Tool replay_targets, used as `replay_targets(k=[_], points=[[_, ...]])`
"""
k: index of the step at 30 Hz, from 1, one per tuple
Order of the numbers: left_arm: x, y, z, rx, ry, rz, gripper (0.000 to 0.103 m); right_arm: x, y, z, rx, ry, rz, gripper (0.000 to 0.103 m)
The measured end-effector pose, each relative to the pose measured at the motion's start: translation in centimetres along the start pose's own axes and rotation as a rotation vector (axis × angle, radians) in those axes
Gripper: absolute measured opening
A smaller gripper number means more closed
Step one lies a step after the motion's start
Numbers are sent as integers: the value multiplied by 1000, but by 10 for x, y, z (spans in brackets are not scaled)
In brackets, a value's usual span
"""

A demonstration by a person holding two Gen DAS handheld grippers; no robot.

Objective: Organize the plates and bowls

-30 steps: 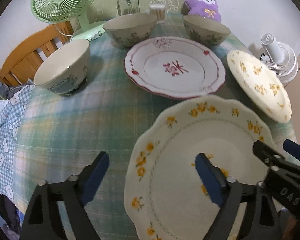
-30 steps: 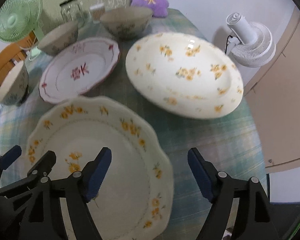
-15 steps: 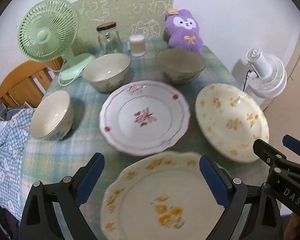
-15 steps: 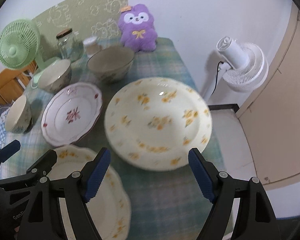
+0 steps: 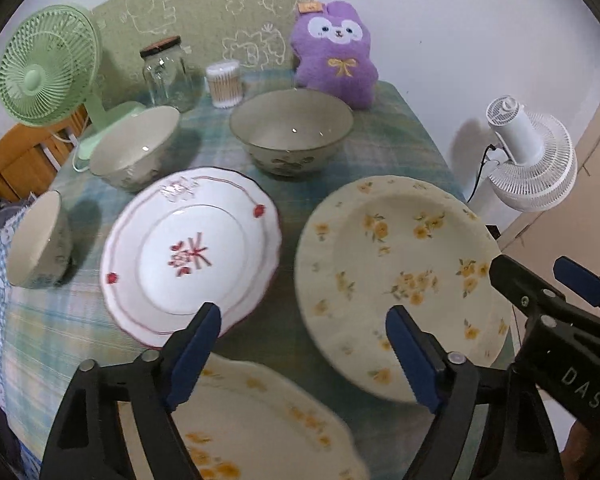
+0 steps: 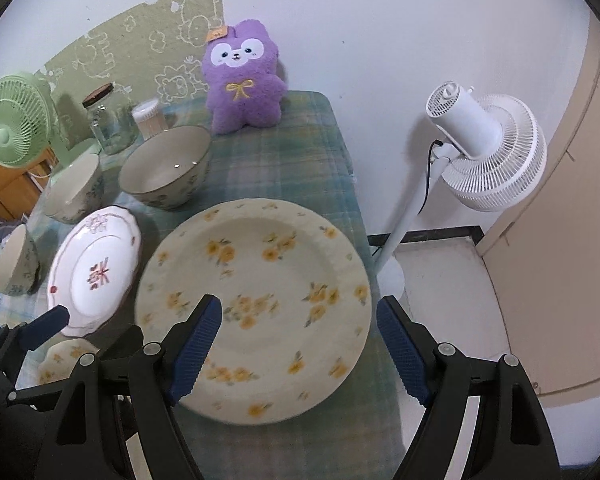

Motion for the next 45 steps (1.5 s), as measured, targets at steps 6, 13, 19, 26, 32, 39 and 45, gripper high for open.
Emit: replay_targets(k=[6, 13, 19, 26, 32, 39, 45], points=[[-5, -23, 19, 39, 9, -76, 68, 5, -26, 23, 6, -13, -28, 82], [-8, -42, 37, 27, -4, -117, 64, 4, -51, 36, 13, -11, -68, 82], [-7, -53, 39, 43, 11, -146, 62, 5, -67, 46, 14, -24, -103, 82], [0, -58, 41, 59, 18, -157, 61, 7, -82, 50, 27, -3, -148, 81], [7, -63, 44, 46, -5, -164, 61, 6, -95, 49, 83, 58, -226, 68], [11, -64, 46, 41, -25, -161, 62, 11, -105, 49, 130, 107, -276, 65], [12, -66, 46, 34, -24, -152, 61, 13, -107, 49, 131, 135, -285, 65]])
Point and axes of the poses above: each gripper's, at about its wrist camera, not at the fingertips, and y roughly against the way its jaws point, z to its right, x to its top, the point moved 6 cm from there along -y, roughly the way its jaws point, and after that the axes turned 15 degrees about x, right-handed, at the moved point
